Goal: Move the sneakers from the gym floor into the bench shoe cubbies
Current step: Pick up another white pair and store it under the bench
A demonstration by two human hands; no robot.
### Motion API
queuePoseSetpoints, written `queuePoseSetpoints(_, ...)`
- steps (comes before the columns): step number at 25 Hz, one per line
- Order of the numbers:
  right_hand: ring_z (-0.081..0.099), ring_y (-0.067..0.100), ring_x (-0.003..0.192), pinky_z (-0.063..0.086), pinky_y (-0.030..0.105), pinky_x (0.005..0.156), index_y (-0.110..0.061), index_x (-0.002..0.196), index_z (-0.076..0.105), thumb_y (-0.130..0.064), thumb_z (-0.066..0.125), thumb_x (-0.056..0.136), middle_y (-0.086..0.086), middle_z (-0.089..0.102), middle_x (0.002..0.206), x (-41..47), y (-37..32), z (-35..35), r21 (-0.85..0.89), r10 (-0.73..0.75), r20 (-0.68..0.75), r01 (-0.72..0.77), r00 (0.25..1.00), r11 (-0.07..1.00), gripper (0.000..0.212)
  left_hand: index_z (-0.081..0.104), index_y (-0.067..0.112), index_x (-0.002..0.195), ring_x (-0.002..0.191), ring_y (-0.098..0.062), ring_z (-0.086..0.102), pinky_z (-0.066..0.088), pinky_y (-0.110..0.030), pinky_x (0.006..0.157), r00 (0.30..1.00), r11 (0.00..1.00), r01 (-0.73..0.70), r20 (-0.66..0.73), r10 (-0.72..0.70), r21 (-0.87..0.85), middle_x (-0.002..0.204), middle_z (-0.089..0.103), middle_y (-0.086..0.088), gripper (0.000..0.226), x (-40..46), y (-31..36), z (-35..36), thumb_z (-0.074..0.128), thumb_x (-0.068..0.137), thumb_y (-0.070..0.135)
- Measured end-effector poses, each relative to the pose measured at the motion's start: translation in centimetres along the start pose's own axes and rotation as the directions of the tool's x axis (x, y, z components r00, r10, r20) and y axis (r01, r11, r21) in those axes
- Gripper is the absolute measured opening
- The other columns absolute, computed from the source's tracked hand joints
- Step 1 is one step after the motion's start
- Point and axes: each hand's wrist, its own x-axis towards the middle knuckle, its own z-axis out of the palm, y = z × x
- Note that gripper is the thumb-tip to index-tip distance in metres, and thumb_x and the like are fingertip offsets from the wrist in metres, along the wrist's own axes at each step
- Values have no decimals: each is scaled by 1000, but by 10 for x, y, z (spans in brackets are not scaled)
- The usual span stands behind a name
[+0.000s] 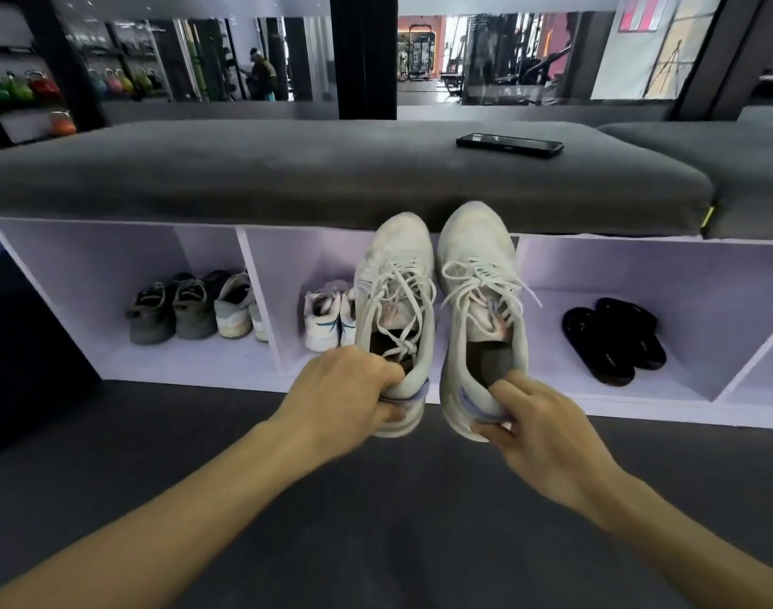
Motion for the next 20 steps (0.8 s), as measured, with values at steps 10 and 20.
queuePoseSetpoints(10, 46, 12, 68, 28, 13, 57, -30, 81, 42, -32, 63, 84, -15, 41, 81, 34, 39, 51, 60, 82, 153, -92, 985, 994, 21, 30, 21, 55, 62, -22, 44, 30, -30, 56, 989, 995, 92, 121, -86, -47, 58, 39, 6, 50, 41, -31, 73, 71, 77, 41)
queuePoseSetpoints(20, 45, 15, 69, 30, 17, 59, -29, 83, 42, -26, 63, 83, -10, 44, 85, 139, 117, 133, 70, 141, 183, -156, 973, 985, 20, 33, 20, 55, 67, -28, 45, 32, -31, 59, 959, 974, 214, 208, -194, -76, 59, 38, 3, 49, 141, -101, 162, 75, 75, 34)
